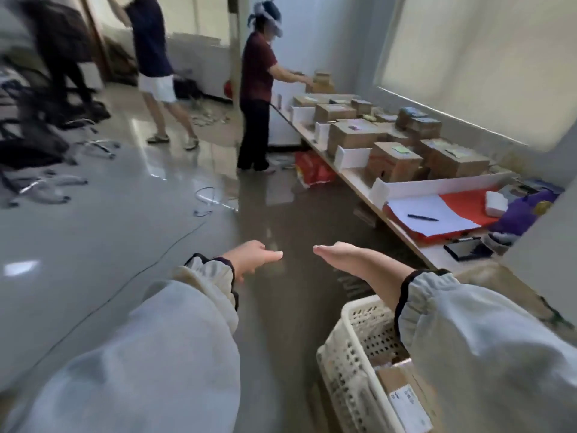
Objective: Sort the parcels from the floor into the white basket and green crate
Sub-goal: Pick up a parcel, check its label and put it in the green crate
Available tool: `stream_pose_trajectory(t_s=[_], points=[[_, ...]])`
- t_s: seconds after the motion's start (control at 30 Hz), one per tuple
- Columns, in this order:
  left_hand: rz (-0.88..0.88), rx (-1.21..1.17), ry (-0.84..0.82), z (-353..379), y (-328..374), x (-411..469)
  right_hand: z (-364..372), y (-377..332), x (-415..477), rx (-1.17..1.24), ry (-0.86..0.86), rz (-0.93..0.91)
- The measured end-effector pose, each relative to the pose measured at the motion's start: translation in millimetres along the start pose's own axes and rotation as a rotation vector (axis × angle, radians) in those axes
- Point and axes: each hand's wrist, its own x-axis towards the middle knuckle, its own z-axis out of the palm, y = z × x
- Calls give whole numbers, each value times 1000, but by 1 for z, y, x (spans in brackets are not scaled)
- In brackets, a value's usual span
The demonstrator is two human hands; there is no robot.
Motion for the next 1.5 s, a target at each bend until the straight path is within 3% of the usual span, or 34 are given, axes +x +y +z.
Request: stream_pose_trajectory(t_s=[0.17, 0.27, 0.37, 0.53, 0.73, 0.93, 1.13, 1.37, 1.5], points=[[-284, -162, 226, -106, -170, -102, 119, -155, -25, -180, -246, -270], [-453, -198, 351, -153, -269, -180, 200, -236, -53, -329, -290, -433], [-542, -417, 443, -186, -363, -261, 284, -305, -89, -474, -348, -549], [-767, -428, 600, -212, -474, -365, 415, -381, -146, -584, -491, -673], [-952, -620, 582, -209, -576, -402, 522, -419, -154, -757, -661, -635], [-1034, -659, 464, -227, -659, -354, 603, -474, -81, -861, -679, -581], [-1072, -633, 428, -255, -782, -239, 709, -536, 30, -781, -631, -622], [-1010, -610, 379, -225, -985, -45, 888, -514, 179, -862, -563, -595], [-914, -568, 442, -196, -1099, 65, 1007, -503, 261, -910, -446, -672]])
